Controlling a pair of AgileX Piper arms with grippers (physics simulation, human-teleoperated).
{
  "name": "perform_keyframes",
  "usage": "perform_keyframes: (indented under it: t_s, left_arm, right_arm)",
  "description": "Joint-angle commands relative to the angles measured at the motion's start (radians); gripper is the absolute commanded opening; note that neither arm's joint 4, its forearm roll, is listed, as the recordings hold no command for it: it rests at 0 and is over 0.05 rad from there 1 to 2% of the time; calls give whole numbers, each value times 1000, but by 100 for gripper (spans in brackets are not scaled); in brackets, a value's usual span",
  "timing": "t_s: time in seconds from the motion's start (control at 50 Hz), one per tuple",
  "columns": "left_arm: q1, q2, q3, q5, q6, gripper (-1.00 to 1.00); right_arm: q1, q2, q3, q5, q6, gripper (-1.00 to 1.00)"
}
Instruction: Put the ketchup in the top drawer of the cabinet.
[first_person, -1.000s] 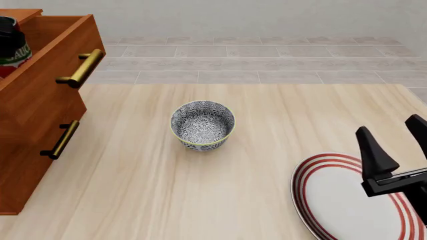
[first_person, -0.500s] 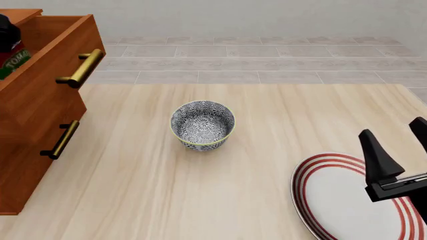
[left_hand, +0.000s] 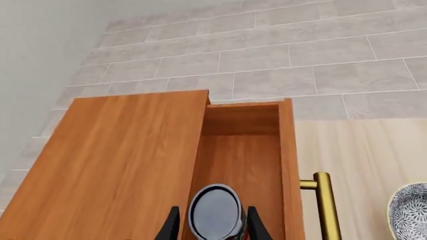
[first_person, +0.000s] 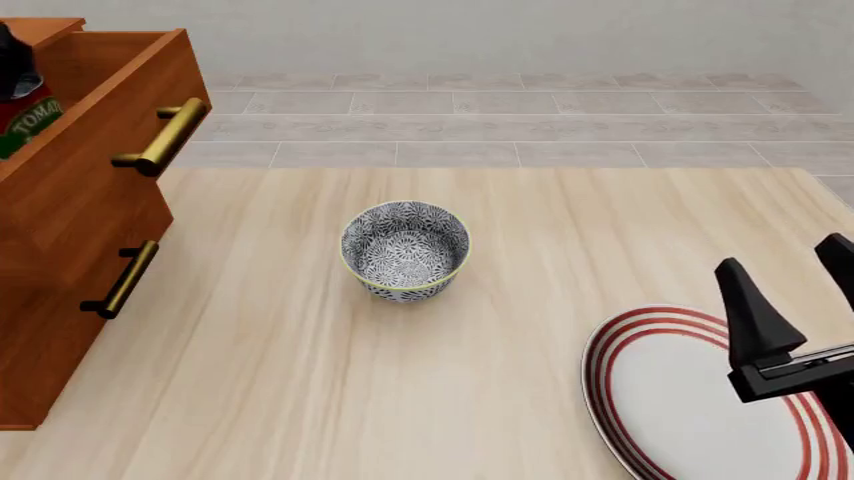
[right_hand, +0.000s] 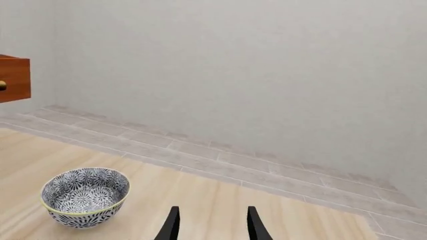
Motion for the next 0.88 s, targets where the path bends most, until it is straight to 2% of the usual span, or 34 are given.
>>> perform_keyframes:
  t_s: [0.02,0.14,0.36,0.7,0.78,0.8,0.84,0.88]
  left_arm:
    - [-12,-66,-19,46,-1,100]
    - [-30,-126,-38,79,12,100]
    - [-65,-198,-139,180,10,100]
    - [-113,-289,-232,278,38,100]
    - [-116,-293,-283,308,39,100]
    - [-116,-293,-284,308,39,100]
    - [-126,-302,-330,336,30,100]
    - [-128,-306,-333,340,30,100]
  right_arm:
    - [0,16,0,-12,2,100]
    - [0,29,0,-24,3,100]
    - [0,86,0,-79,5,100]
    - [3,121,0,-112,3,100]
    - [2,292,0,-284,4,100]
    - [2,307,0,-299,4,100]
    - [4,420,0,-413,2,100]
    - [4,460,0,-454,2,100]
